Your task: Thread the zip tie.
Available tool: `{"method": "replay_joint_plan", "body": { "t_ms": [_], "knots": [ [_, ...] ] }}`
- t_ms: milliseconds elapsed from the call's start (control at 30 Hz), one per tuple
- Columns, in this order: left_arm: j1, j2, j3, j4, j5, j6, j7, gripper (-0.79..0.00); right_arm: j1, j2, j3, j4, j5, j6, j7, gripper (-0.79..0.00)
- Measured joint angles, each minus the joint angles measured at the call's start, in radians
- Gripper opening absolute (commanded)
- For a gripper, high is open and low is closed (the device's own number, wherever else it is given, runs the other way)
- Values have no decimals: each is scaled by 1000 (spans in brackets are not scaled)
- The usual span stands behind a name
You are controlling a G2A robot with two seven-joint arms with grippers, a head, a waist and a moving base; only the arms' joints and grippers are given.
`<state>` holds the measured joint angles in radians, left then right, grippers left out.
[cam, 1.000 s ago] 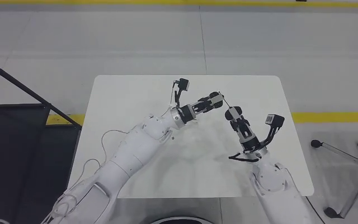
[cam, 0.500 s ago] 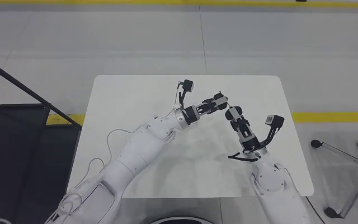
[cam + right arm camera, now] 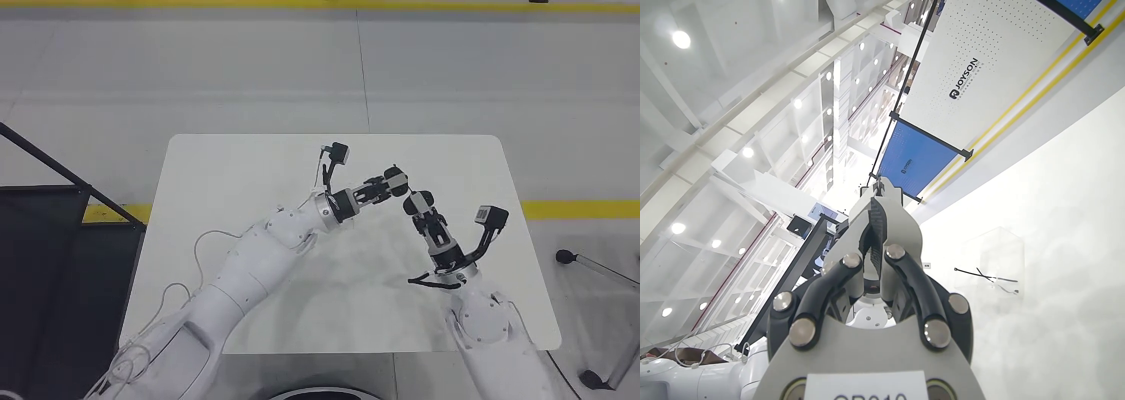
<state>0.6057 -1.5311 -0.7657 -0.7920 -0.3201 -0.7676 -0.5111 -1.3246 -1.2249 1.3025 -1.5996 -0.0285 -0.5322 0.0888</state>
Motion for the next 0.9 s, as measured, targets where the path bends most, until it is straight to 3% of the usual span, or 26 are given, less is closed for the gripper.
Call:
{"method": "replay_joint_plan", "body": {
  "t_ms": [400, 433, 500, 733, 900],
  "knots": [
    [10, -9, -22, 2, 16, -4, -14, -785, -13, -5, 7, -9, -14, -5, 0, -785],
    [11, -10, -24, 3, 18, -4, -14, -785, -14, -6, 8, -10, -14, -4, 0, -468],
    [12, -10, -30, 5, 28, -4, -10, -785, -16, -6, 9, -12, -19, -1, 2, 0],
    [12, 15, -88, -8, 169, 34, 70, -785, -16, -5, 40, -35, -69, 3, -12, 0],
    [69, 69, -197, -104, 312, 126, 132, -785, 4, 5, 71, -76, -166, -4, 67, 0]
  ]
}}
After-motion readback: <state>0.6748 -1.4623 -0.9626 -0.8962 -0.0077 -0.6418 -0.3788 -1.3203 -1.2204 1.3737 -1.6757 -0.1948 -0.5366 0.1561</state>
